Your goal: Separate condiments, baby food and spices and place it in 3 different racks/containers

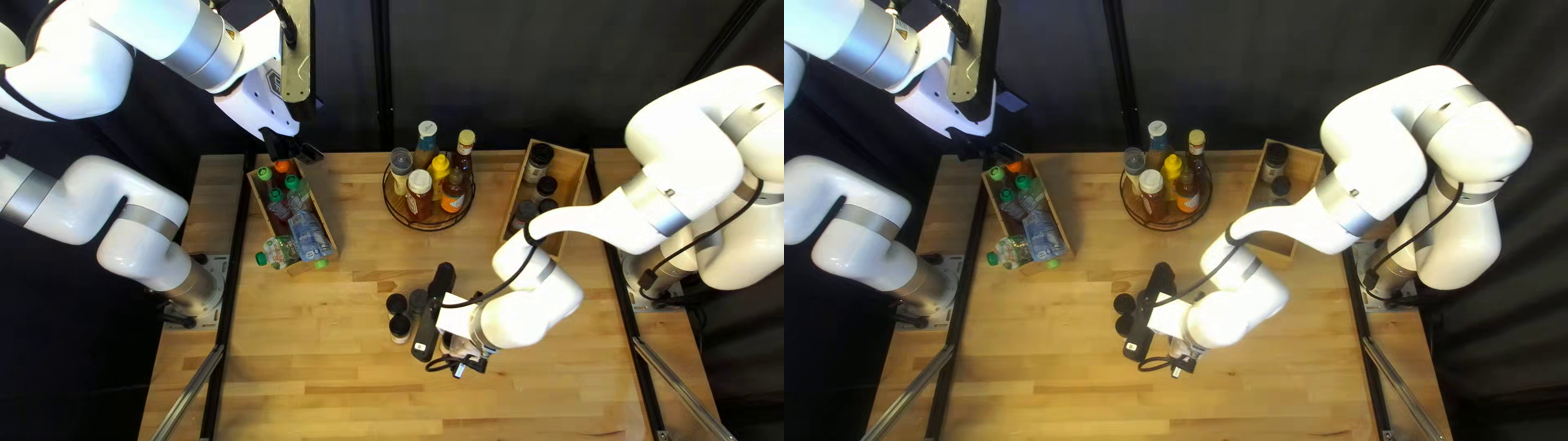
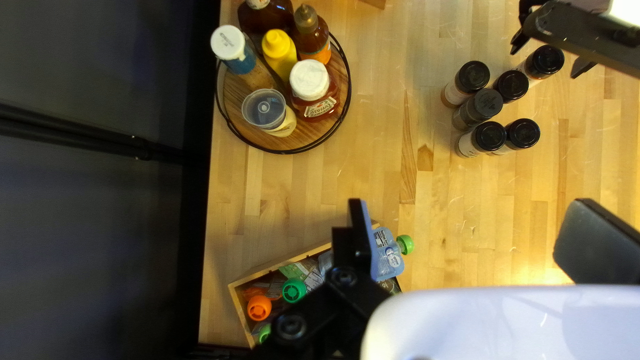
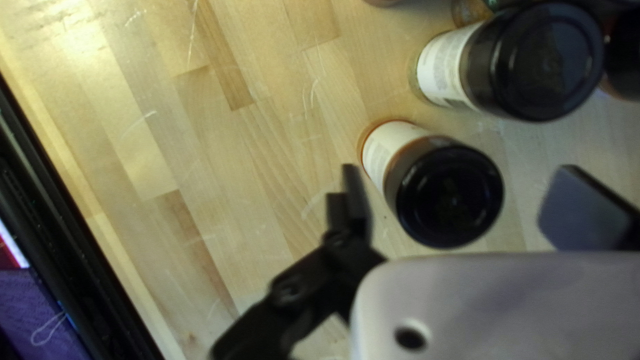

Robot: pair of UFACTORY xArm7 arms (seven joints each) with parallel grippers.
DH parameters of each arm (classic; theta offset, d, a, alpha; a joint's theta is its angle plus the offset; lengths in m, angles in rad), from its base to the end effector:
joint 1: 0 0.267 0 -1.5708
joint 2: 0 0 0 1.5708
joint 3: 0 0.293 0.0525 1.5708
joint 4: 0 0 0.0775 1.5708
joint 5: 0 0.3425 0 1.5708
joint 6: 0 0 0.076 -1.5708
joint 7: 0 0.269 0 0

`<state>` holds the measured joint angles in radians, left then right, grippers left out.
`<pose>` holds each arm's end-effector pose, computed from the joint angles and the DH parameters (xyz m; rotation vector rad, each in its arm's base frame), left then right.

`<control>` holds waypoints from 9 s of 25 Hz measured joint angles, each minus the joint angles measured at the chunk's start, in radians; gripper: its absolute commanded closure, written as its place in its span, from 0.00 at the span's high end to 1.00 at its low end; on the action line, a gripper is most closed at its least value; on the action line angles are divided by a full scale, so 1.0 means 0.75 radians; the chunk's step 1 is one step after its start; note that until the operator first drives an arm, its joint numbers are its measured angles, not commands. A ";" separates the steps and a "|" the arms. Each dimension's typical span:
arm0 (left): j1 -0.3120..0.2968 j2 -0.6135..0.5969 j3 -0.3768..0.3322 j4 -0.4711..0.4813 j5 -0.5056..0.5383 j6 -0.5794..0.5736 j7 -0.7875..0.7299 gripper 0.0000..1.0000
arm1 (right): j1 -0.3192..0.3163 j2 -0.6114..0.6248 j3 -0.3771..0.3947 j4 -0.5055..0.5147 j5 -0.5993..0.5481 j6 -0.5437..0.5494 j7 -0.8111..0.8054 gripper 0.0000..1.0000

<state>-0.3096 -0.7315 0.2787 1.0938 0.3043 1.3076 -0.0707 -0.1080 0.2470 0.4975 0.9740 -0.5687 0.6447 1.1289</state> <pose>0.3654 0.0754 0.4720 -2.9632 -0.0192 -0.7569 0.4989 0.1605 0.0925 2.9834 -0.4855 0.4064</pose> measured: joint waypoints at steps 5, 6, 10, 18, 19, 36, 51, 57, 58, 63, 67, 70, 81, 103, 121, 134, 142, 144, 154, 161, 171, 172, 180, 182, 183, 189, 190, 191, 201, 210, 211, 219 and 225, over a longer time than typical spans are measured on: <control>0.000 0.000 0.000 0.000 0.000 0.000 0.000 1.00 | -0.036 -0.113 0.033 -0.069 0.135 -0.023 -0.136 0.00; 0.000 0.000 0.000 0.000 0.000 0.000 0.000 1.00 | -0.043 -0.151 0.037 -0.088 0.178 -0.025 -0.175 0.00; 0.000 0.000 0.000 0.000 0.000 0.000 0.000 1.00 | -0.046 -0.387 0.014 -0.211 0.421 -0.005 -0.397 0.00; 0.000 0.000 0.000 0.000 0.000 0.000 0.000 1.00 | 0.011 -0.904 -0.225 -0.525 0.708 0.145 -0.738 0.00; 0.000 0.000 0.000 0.000 0.000 0.000 0.000 1.00 | 0.010 -0.967 -0.255 -0.567 0.716 0.167 -0.761 0.00; 0.000 0.000 0.000 0.000 0.000 0.000 0.000 1.00 | -0.186 -1.550 -0.514 -1.027 0.603 0.338 -0.894 0.00; 0.000 0.000 0.000 0.000 0.000 0.000 0.000 1.00 | -0.226 -1.497 -0.479 -1.152 0.574 0.166 -0.824 0.77; 0.000 0.000 0.000 0.000 0.000 0.000 0.000 1.00 | -0.200 -1.521 -0.494 -1.162 0.594 0.181 -0.839 1.00; 0.000 0.000 0.000 0.000 0.000 0.000 0.000 1.00 | -0.193 -1.533 -0.496 -1.159 0.599 0.194 -0.841 1.00; 0.000 0.000 0.000 0.000 0.000 0.000 0.000 1.00 | -0.146 -1.541 -0.472 -1.109 0.626 0.234 -0.825 1.00; 0.000 0.000 0.000 0.000 0.000 0.000 0.000 1.00 | -0.098 -1.417 -0.410 -1.016 0.654 0.201 -0.778 1.00; 0.000 0.000 0.000 0.000 0.000 0.000 0.000 1.00 | -0.058 -1.238 -0.340 -0.901 0.669 0.128 -0.736 1.00; 0.000 0.000 0.000 0.000 0.000 0.000 0.000 1.00 | 0.068 -0.691 -0.274 -0.587 0.691 -0.187 -1.133 1.00; 0.000 0.000 0.000 0.000 0.000 0.000 0.000 1.00 | 0.049 -0.122 -0.453 -0.215 1.262 -0.407 -2.497 0.00; 0.000 0.000 0.000 0.000 0.000 0.000 0.000 1.00 | 0.046 -0.598 -0.456 -0.420 1.050 -0.156 -2.239 0.00; 0.000 0.000 0.000 0.000 0.000 0.000 0.000 1.00 | -0.196 -1.212 -0.577 -0.557 0.889 0.354 -2.158 0.00; 0.000 0.000 0.000 0.000 0.000 0.000 0.000 1.00 | -0.394 -1.395 -0.655 -0.645 0.767 0.450 -2.117 0.00; 0.000 0.000 0.000 0.000 0.000 0.000 0.000 1.00 | -0.447 -1.425 -0.672 -0.653 0.735 0.474 -2.105 0.00; 0.000 0.000 0.000 0.000 0.000 0.000 0.000 1.00 | -0.666 -1.556 -0.723 -0.759 0.604 0.482 -2.027 0.00; 0.000 0.000 0.000 0.000 0.000 0.000 0.000 1.00 | -0.736 -1.609 -0.728 -0.860 0.561 0.414 -1.985 0.00; 0.000 0.000 0.000 0.000 0.000 0.000 0.000 1.00 | -0.815 -1.629 -0.802 -0.979 0.504 0.294 -2.017 0.00; 0.000 0.000 0.000 0.000 0.000 0.000 0.000 1.00 | -0.821 -1.618 -0.816 -0.990 0.503 0.272 -2.022 0.00; 0.000 0.000 0.000 0.000 0.000 0.000 0.000 1.00 | -0.830 -1.463 -0.881 -1.018 0.515 0.110 -2.030 0.00; 0.000 0.000 0.000 0.000 0.000 0.000 0.000 1.00 | -0.832 -1.437 -0.894 -1.030 0.516 0.076 -2.033 0.00; 0.000 0.000 0.000 0.000 0.000 0.000 0.000 1.00 | -0.835 -1.427 -0.900 -1.040 0.516 0.058 -2.034 0.06; 0.000 0.000 0.000 0.000 0.000 0.000 0.000 1.00 | -0.847 -1.380 -0.920 -1.075 0.517 -0.004 -2.030 1.00; 0.000 0.000 0.000 0.000 0.000 0.000 0.000 1.00 | -0.844 -1.378 -0.921 -1.074 0.520 -0.003 -2.030 1.00; 0.000 0.000 0.000 0.000 0.000 0.000 0.000 1.00 | -0.840 -1.379 -0.922 -1.071 0.524 0.003 -2.030 1.00; 0.000 0.000 0.000 0.000 0.000 0.000 0.000 1.00 | -0.683 -1.486 -0.809 -0.982 0.627 0.184 -1.948 1.00; 0.000 0.000 0.000 0.000 0.000 0.000 0.000 1.00 | -0.305 -1.157 -0.558 -0.737 0.855 0.132 -1.771 1.00; 0.000 0.000 0.000 0.000 0.000 0.000 0.000 1.00 | -0.269 -1.111 -0.528 -0.703 0.877 0.123 -1.752 1.00; 0.000 0.000 0.000 0.000 0.000 0.000 0.000 1.00 | -0.118 -0.831 -0.306 -0.526 0.957 0.023 -1.547 1.00; 0.000 0.000 0.000 0.000 0.000 0.000 0.000 1.00 | -0.105 -0.623 -0.177 -0.410 0.916 -0.046 -1.282 1.00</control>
<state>-0.3096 -0.7315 0.2787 1.0938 0.3043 1.3076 -0.0707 -0.1869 -0.2204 0.3650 0.6663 0.1183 0.6103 0.1677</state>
